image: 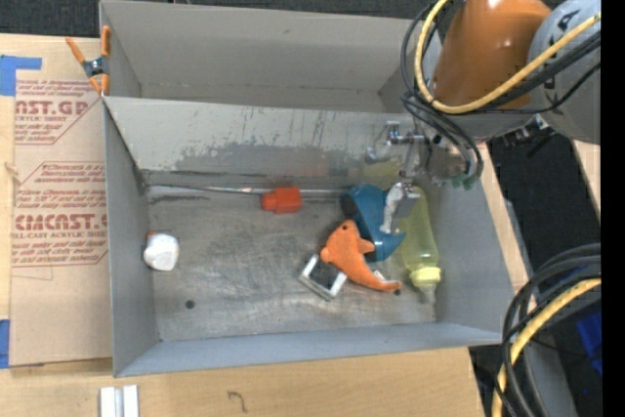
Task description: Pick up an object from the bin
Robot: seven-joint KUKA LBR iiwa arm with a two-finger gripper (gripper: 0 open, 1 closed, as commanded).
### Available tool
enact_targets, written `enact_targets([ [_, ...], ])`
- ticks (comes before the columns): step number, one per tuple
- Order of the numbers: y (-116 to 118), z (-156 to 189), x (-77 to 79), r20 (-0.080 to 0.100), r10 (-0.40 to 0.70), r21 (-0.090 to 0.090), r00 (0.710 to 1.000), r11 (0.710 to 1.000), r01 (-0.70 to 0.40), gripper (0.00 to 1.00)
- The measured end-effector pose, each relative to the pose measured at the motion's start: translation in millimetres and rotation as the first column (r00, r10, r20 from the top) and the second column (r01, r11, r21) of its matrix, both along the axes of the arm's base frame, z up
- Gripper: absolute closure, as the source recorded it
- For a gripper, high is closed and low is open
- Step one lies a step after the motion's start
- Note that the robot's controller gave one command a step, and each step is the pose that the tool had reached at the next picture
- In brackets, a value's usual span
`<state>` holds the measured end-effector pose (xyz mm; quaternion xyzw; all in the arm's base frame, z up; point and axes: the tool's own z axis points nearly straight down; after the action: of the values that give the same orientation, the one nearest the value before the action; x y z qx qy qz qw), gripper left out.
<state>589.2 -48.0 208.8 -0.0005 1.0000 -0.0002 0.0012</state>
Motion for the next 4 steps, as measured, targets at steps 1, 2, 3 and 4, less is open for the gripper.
enact_targets([
  [1,2.7,-43.4,-6.9,0.002,0.16,-0.001,0.987,0.987,-0.16,0.0],
  [2,13.4,-62.7,-17.1,0.0,0.542,0.0,0.841,0.841,-0.542,0.0],
  [3,13.2,-69.7,-11.9,0.0,0.652,-0.001,0.758,0.758,-0.652,0.0],
  [4,25.5,-111.0,-9.8,-0.006,0.921,0.005,0.39,0.39,-0.921,0.0],
])
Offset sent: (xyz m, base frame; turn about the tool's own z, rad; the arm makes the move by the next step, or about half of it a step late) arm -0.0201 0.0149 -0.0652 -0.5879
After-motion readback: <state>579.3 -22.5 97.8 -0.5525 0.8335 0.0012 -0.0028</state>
